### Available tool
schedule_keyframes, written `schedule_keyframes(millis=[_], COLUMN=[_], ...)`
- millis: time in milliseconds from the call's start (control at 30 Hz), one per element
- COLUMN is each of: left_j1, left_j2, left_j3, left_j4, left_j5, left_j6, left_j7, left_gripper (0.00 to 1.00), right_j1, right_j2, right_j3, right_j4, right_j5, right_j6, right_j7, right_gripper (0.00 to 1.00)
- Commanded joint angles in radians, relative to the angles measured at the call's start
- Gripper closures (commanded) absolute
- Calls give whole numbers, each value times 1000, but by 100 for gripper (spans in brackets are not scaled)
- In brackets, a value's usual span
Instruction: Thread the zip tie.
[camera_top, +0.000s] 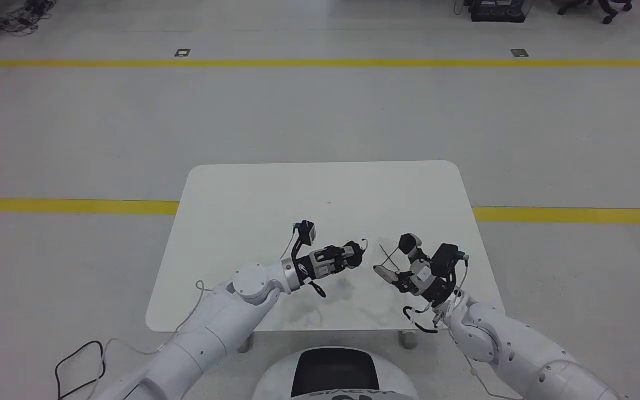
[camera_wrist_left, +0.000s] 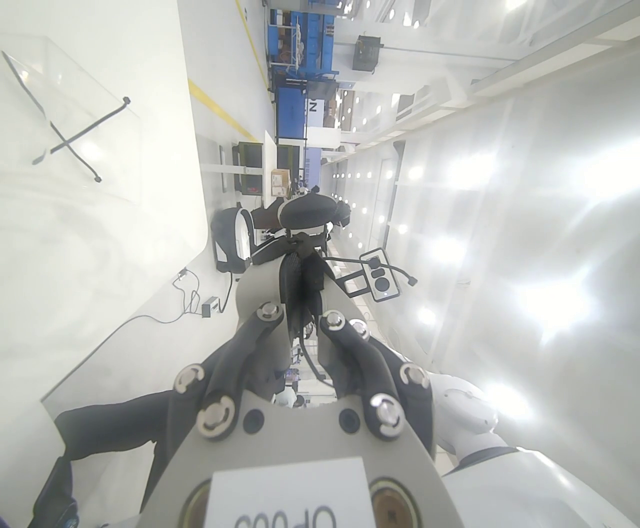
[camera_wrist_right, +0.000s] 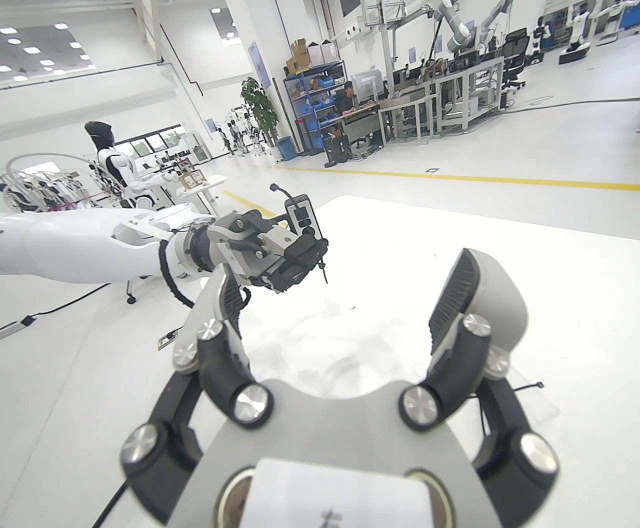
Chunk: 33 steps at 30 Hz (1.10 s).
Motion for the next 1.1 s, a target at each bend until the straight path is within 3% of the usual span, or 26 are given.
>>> schedule_keyframes(millis=[0, 533, 633, 833, 1067], left_j1=[0, 3, 14, 45, 76], left_j2=[0, 0, 8, 26, 33], left_j3=[0, 0, -20, -81, -131], left_j4=[0, -5, -19, -43, -60], left_j5=[0, 2, 0, -28, -47], left_j6=[0, 3, 0, 0, 0], left_j7=[0, 8, -10, -86, -126], left_gripper=[100, 100, 100, 100, 100], right_j1=[0, -4, 3, 70, 118], right_j2=[0, -1, 5, 52, 95], right_j3=[0, -6, -17, -61, -61], right_j4=[0, -11, -43, -127, -169], right_j5=[0, 14, 100, 400, 619], right_j6=[0, 0, 0, 0, 0], right_j7=[0, 24, 103, 359, 536], right_gripper=[0, 0, 0, 0, 0])
